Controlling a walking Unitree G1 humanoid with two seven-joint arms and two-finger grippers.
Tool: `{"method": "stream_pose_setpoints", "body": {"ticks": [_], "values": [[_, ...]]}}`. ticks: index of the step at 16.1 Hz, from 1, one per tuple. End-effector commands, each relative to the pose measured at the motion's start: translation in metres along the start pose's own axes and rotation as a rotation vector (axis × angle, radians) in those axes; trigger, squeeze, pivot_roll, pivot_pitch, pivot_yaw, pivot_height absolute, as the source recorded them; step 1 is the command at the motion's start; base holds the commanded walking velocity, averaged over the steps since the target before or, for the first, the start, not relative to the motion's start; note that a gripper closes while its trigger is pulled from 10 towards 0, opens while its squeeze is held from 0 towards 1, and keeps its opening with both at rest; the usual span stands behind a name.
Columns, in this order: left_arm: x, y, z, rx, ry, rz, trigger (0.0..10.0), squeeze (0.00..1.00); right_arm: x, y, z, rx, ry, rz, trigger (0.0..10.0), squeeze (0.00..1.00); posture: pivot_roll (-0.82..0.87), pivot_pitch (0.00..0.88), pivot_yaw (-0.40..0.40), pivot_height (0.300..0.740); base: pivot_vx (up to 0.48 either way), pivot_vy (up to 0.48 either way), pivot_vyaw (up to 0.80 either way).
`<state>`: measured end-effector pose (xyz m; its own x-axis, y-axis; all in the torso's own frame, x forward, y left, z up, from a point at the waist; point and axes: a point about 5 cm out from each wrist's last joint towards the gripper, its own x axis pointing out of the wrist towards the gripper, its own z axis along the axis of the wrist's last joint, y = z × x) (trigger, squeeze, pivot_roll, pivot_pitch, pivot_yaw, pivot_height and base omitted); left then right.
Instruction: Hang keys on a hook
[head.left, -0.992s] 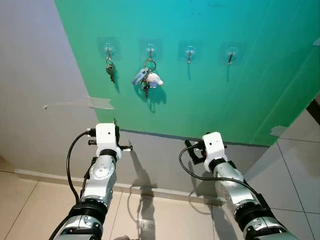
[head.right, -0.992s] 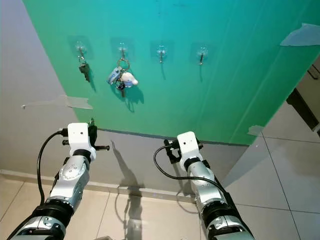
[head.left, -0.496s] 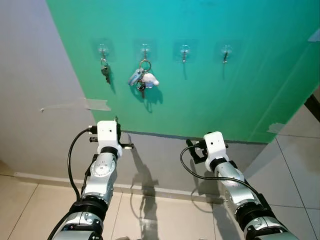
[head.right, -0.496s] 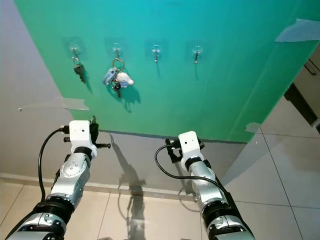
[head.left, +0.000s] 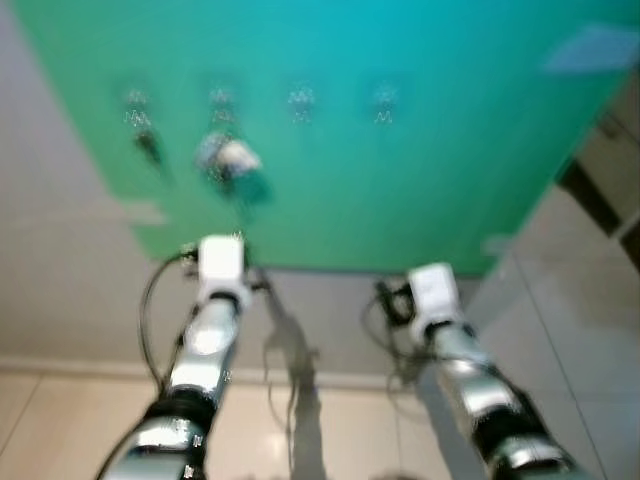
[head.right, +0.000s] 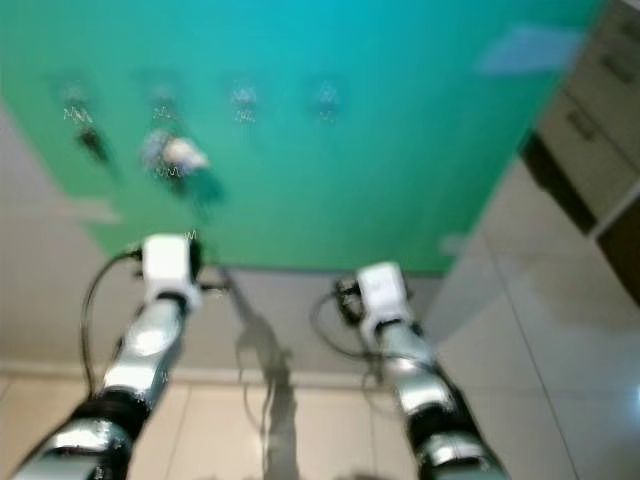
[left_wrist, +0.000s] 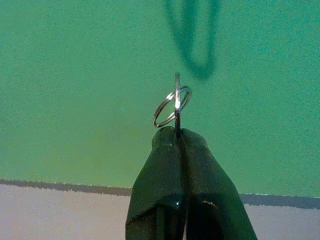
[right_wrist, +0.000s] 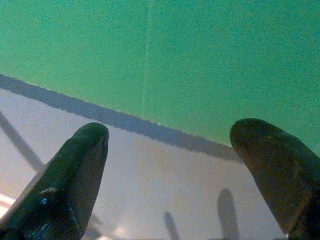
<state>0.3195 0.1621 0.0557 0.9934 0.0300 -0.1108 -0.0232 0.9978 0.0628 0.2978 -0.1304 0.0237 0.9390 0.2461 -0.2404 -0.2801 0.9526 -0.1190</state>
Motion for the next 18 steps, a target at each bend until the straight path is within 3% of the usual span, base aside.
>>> {"method": "stream_pose_setpoints", "body": {"ticks": [1,6,9,12,18], "values": [[0.001,-0.006,0.001,0.004,-0.003,-0.014,0.0,0.00,-0.002,-0.009,-0.001,-0.015,0.005,-0.020,10.0,0.00,-0.09,0.000,0.048,0.740,0.000,-0.480,0.00],[0.000,-0.005,0.000,-0.001,-0.005,-0.004,0.0,0.00,-0.001,-0.005,0.001,-0.009,-0.002,0.004,10.0,0.00,-0.09,0.000,0.046,0.740,0.000,-0.463,0.00],[-0.001,-0.003,-0.001,-0.004,-0.008,0.019,0.0,0.00,-0.001,-0.004,0.002,-0.012,-0.009,0.013,10.0,0.00,-0.09,0.000,0.044,0.740,0.000,0.000,0.00],[0.000,0.002,0.018,0.003,-0.113,0.046,0.0,0.00,-0.004,-0.007,0.000,-0.009,-0.012,0.005,10.0,0.00,-0.08,0.000,0.040,0.740,0.000,0.000,0.00],[0.007,0.019,0.049,0.013,-0.226,0.090,0.0,0.00,-0.006,-0.007,-0.006,-0.007,0.016,0.007,10.0,0.00,-0.08,0.000,0.038,0.740,0.000,0.000,0.00]]}}
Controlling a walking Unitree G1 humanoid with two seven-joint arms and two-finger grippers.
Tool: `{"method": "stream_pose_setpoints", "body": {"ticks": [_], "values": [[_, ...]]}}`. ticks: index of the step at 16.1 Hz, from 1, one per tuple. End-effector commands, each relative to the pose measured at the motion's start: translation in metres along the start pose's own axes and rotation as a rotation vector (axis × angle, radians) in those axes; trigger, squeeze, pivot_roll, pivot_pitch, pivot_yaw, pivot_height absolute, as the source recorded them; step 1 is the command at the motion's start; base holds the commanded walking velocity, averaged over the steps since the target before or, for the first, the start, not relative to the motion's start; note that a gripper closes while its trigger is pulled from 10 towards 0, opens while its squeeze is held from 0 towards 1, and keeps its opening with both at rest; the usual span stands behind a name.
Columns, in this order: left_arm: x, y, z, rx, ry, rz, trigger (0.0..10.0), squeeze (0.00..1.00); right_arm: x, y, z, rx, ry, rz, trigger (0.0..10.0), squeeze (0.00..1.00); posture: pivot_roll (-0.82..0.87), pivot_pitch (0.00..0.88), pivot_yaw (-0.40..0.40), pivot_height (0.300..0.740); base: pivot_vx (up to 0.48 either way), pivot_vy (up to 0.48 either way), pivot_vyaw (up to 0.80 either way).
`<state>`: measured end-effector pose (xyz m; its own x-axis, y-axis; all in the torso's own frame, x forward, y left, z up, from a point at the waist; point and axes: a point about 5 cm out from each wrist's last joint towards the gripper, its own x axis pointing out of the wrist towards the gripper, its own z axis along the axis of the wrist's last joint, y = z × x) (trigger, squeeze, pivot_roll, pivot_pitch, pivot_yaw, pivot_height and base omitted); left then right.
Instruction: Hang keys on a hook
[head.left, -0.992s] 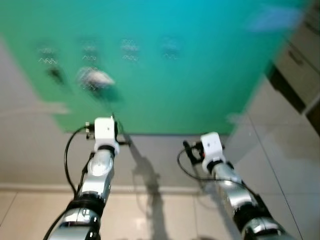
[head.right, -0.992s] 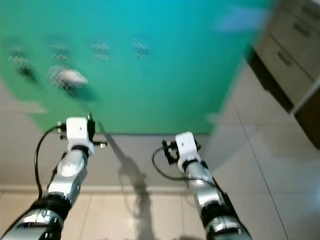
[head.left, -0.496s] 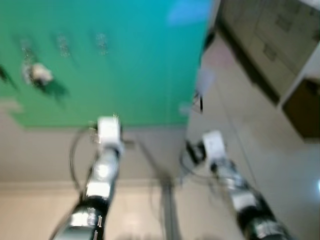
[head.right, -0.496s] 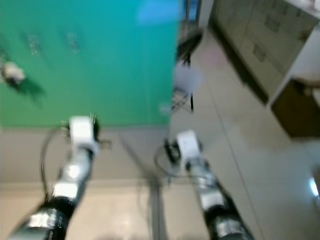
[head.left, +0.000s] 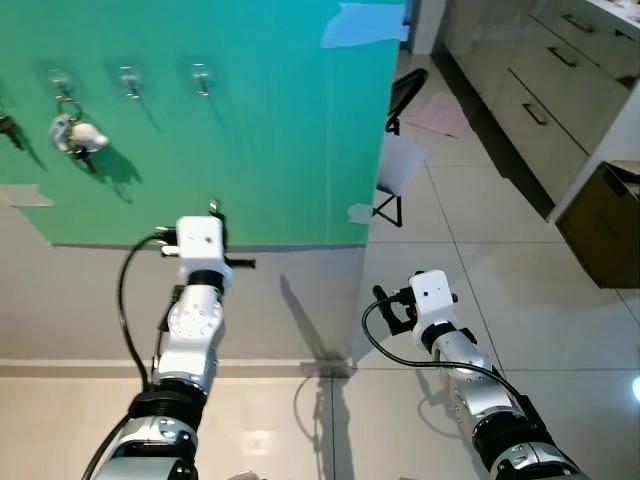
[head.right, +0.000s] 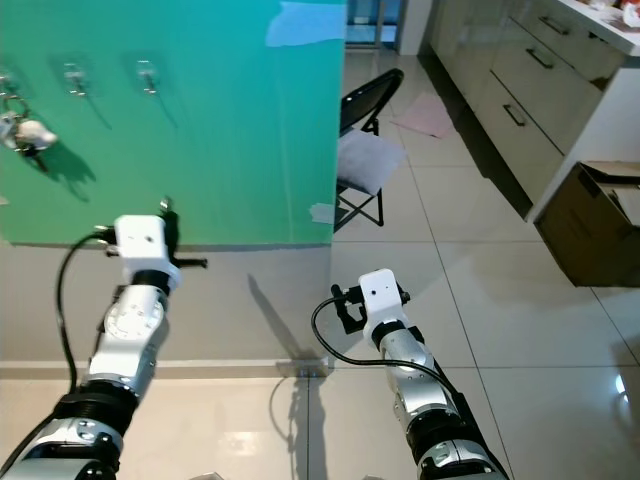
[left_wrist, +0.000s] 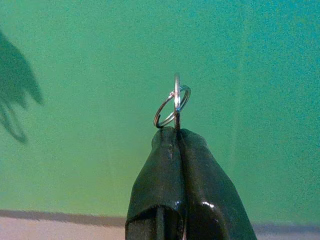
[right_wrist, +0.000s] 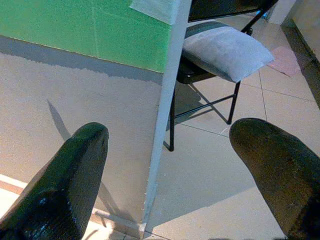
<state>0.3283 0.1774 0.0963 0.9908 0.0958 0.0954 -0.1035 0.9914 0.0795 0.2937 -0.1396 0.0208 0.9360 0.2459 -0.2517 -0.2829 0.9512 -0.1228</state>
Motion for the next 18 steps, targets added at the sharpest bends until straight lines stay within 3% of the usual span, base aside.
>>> {"method": "stream_pose_setpoints", "body": {"ticks": [1,5,9,12,13,15,18], "values": [[0.005,0.004,0.014,-0.010,-0.045,0.015,0.0,0.00,-0.001,-0.002,-0.003,-0.004,0.013,0.003,10.0,0.00,-0.07,0.000,0.036,0.740,0.000,0.000,0.00],[0.024,0.018,0.042,0.000,-0.108,0.013,0.0,0.00,-0.003,-0.003,-0.009,-0.010,0.044,0.008,10.0,0.00,-0.06,0.000,0.031,0.740,0.000,0.000,0.00],[0.044,0.037,0.041,0.051,-0.014,-0.007,0.0,0.00,-0.004,0.003,-0.011,-0.003,0.041,0.021,10.0,0.00,-0.07,0.000,0.035,0.740,0.000,0.000,0.00],[0.053,0.050,0.052,0.062,-0.023,0.020,0.0,0.00,-0.008,0.002,-0.015,0.002,0.047,0.012,10.0,0.00,-0.08,0.000,0.047,0.740,0.000,0.000,0.00],[0.061,0.054,0.067,0.050,-0.057,0.022,0.0,0.00,-0.011,0.000,-0.019,0.005,0.055,-0.001,10.0,0.00,-0.09,0.000,0.053,0.740,0.000,0.000,0.00],[0.067,0.054,0.076,0.053,-0.075,0.013,0.0,0.00,-0.012,0.000,-0.020,0.007,0.059,-0.006,10.0,0.00,-0.10,0.000,0.057,0.740,0.000,0.000,0.00],[0.067,0.049,0.072,0.072,-0.065,-0.002,0.0,0.00,-0.012,-0.001,-0.020,0.009,0.061,-0.013,10.0,0.00,-0.10,0.000,0.058,0.740,0.000,0.000,0.00]]}}
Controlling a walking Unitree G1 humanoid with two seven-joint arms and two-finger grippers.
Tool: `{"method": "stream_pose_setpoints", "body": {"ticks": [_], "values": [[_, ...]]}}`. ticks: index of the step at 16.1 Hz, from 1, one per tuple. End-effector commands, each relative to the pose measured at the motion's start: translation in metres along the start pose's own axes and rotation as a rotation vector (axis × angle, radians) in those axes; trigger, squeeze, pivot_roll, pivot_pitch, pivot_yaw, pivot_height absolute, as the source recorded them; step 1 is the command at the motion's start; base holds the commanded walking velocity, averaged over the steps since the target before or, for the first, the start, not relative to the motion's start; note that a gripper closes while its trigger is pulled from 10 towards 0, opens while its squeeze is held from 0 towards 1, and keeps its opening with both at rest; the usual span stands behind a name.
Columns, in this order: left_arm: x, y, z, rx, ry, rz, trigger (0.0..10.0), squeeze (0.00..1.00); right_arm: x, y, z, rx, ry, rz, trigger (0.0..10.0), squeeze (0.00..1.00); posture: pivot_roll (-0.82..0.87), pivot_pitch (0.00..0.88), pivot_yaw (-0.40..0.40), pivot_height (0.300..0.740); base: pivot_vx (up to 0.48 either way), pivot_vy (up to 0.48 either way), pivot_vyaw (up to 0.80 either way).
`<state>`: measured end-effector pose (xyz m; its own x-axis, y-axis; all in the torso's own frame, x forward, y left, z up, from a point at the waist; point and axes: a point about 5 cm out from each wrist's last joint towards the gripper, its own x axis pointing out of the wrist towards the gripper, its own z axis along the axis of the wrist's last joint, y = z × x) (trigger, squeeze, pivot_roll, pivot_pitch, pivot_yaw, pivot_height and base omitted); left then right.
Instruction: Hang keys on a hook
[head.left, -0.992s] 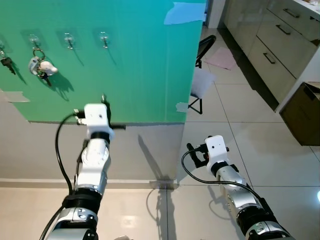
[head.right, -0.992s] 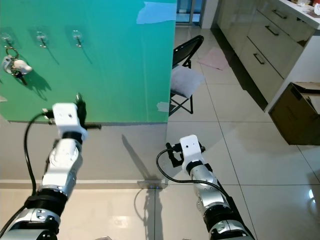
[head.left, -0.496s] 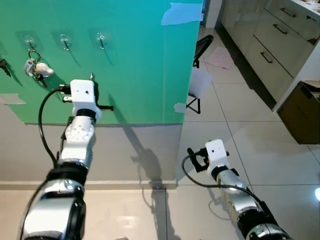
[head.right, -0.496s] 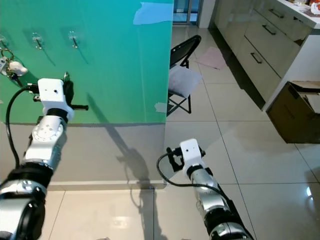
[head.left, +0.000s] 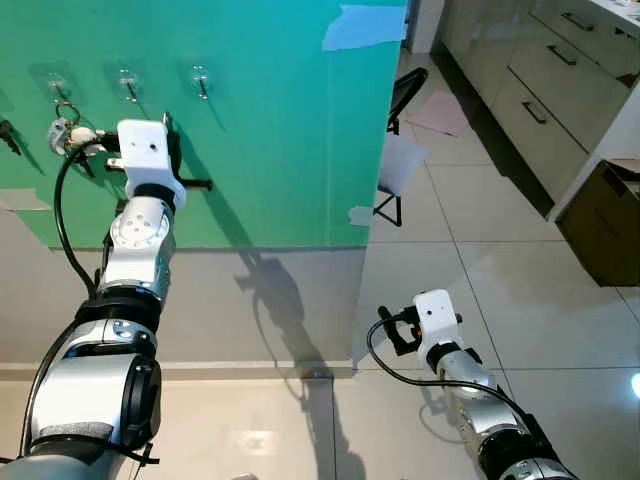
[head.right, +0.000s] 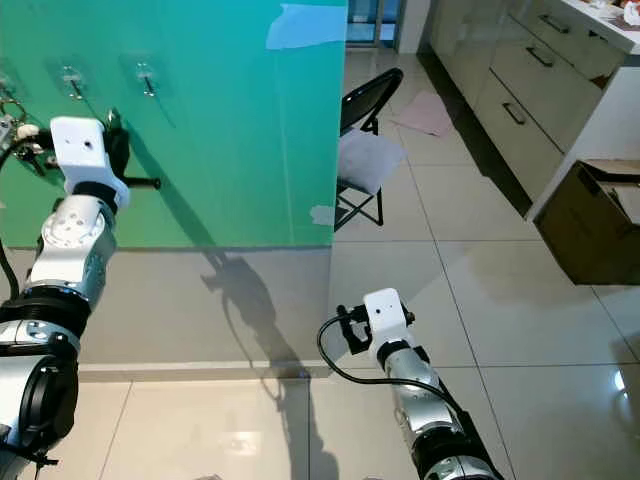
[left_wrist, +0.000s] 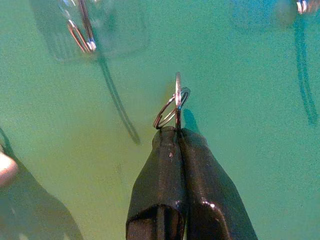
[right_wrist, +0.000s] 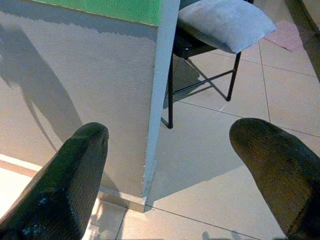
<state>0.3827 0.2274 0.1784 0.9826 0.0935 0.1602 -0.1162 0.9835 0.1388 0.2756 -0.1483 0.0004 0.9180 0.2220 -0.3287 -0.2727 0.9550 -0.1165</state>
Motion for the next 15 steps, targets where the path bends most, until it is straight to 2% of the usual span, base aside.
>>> {"method": "stream_pose_setpoints", "body": {"ticks": [1,4,8,9,11,15], "values": [[-0.001,-0.004,-0.002,0.018,0.000,-0.019,0.0,0.00,0.002,-0.001,0.005,0.002,-0.020,-0.006,10.0,0.00,-0.10,0.000,0.058,0.740,0.000,0.000,0.00],[-0.001,-0.004,0.004,-0.006,-0.043,-0.010,0.0,0.00,0.002,-0.001,0.004,0.006,-0.014,-0.006,10.0,0.00,-0.09,0.000,0.054,0.740,0.000,0.000,0.00],[0.007,0.010,0.041,-0.007,-0.172,0.010,0.0,0.00,0.001,0.000,0.001,0.006,0.006,0.001,10.0,0.00,-0.08,0.000,0.052,0.740,0.000,0.000,0.00],[0.007,0.011,0.044,-0.007,-0.181,0.011,0.0,0.00,0.001,0.001,0.000,0.007,0.008,0.003,10.0,0.00,-0.08,0.000,0.052,0.740,0.000,0.000,0.00],[0.009,0.013,0.049,-0.001,-0.196,0.011,0.0,0.00,0.001,0.002,-0.001,0.008,0.013,0.004,10.0,0.00,-0.08,0.000,0.051,0.740,0.000,0.000,0.00],[0.008,0.027,0.038,-0.049,-0.126,0.062,0.0,0.00,0.000,0.001,-0.003,0.012,0.024,0.000,10.0,0.00,-0.08,0.000,0.054,0.740,0.000,0.000,0.00]]}}
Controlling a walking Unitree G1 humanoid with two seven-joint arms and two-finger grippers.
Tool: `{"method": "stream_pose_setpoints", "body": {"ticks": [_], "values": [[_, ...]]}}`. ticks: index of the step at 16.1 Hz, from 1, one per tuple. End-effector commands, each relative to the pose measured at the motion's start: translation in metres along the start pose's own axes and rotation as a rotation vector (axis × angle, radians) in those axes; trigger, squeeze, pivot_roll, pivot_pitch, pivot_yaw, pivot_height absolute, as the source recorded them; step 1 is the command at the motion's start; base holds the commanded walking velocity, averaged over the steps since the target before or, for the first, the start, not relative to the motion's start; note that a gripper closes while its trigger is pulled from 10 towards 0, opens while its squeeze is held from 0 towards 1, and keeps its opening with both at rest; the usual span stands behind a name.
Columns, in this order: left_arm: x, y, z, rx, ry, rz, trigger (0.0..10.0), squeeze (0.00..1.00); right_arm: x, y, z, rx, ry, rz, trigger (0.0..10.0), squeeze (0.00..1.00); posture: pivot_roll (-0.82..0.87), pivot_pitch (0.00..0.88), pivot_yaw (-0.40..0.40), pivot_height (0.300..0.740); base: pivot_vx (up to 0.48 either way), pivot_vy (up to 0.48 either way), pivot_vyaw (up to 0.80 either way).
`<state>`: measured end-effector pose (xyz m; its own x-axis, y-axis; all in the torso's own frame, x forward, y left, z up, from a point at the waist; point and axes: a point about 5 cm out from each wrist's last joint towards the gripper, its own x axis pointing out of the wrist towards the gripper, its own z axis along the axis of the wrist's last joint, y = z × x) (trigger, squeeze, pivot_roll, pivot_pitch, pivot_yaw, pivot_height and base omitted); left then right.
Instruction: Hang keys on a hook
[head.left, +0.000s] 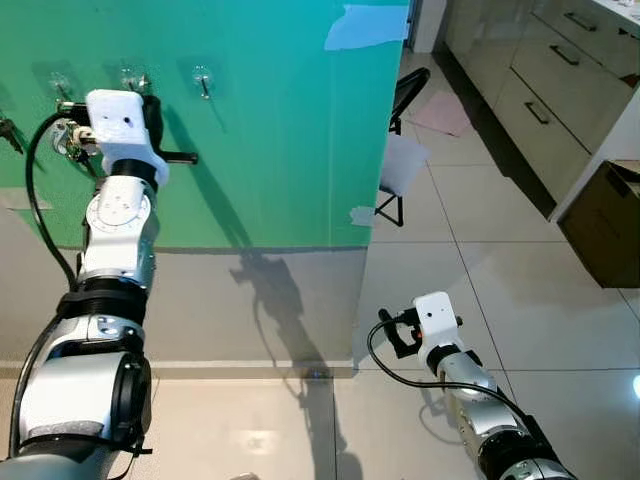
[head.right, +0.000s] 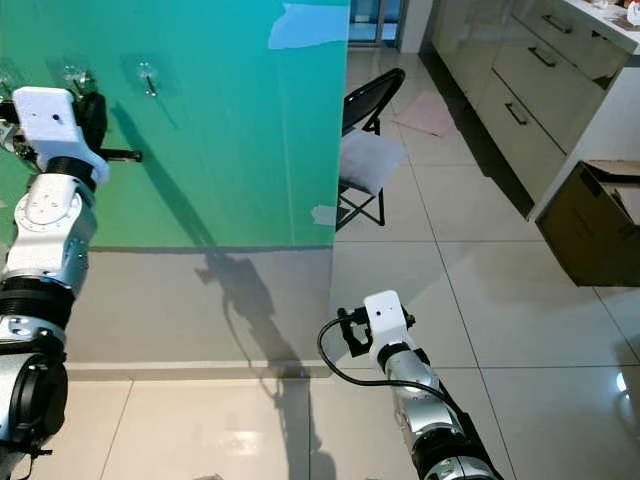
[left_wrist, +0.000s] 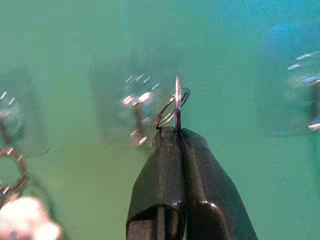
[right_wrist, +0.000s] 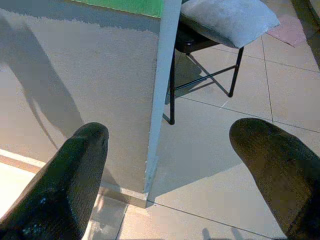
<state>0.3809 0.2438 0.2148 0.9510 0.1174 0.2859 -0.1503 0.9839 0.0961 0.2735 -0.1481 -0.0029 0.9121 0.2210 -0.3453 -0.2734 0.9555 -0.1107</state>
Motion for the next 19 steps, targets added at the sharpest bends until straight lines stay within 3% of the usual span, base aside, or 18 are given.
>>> {"method": "stream_pose_setpoints", "body": {"ticks": [1,5,8,11,16,17,19], "values": [[0.003,0.008,0.003,-0.024,0.007,0.031,0.0,0.00,0.001,0.000,0.000,0.007,0.007,-0.003,10.0,0.00,-0.08,0.000,0.054,0.740,0.000,0.000,0.00],[0.005,0.026,-0.003,-0.121,0.067,0.115,0.0,0.00,-0.001,-0.003,-0.003,0.007,0.016,-0.009,10.0,0.00,-0.08,0.000,0.053,0.740,0.000,0.000,0.00],[0.000,0.029,-0.019,-0.180,0.151,0.136,0.0,0.00,-0.001,-0.002,-0.003,0.007,0.021,-0.008,10.0,0.00,-0.09,0.000,0.052,0.740,0.000,0.000,0.00],[-0.005,0.025,-0.030,-0.196,0.195,0.131,0.0,0.00,-0.001,-0.002,-0.004,0.005,0.024,-0.006,10.0,0.00,-0.09,0.000,0.052,0.740,0.000,0.000,0.00],[-0.025,-0.008,-0.066,-0.159,0.311,0.025,0.0,0.00,-0.002,-0.002,-0.005,-0.004,0.027,-0.003,10.0,0.00,-0.09,0.000,0.050,0.740,0.000,0.000,0.00],[-0.029,-0.014,-0.071,-0.143,0.326,0.009,10.0,0.00,-0.002,-0.002,-0.004,-0.004,0.020,-0.003,10.0,0.00,-0.09,0.000,0.049,0.740,0.000,0.000,0.00],[-0.033,-0.017,-0.078,-0.107,0.362,0.027,10.0,0.00,-0.001,-0.001,-0.002,-0.008,0.011,0.004,10.0,0.00,-0.09,0.000,0.050,0.740,0.000,0.000,0.00]]}}
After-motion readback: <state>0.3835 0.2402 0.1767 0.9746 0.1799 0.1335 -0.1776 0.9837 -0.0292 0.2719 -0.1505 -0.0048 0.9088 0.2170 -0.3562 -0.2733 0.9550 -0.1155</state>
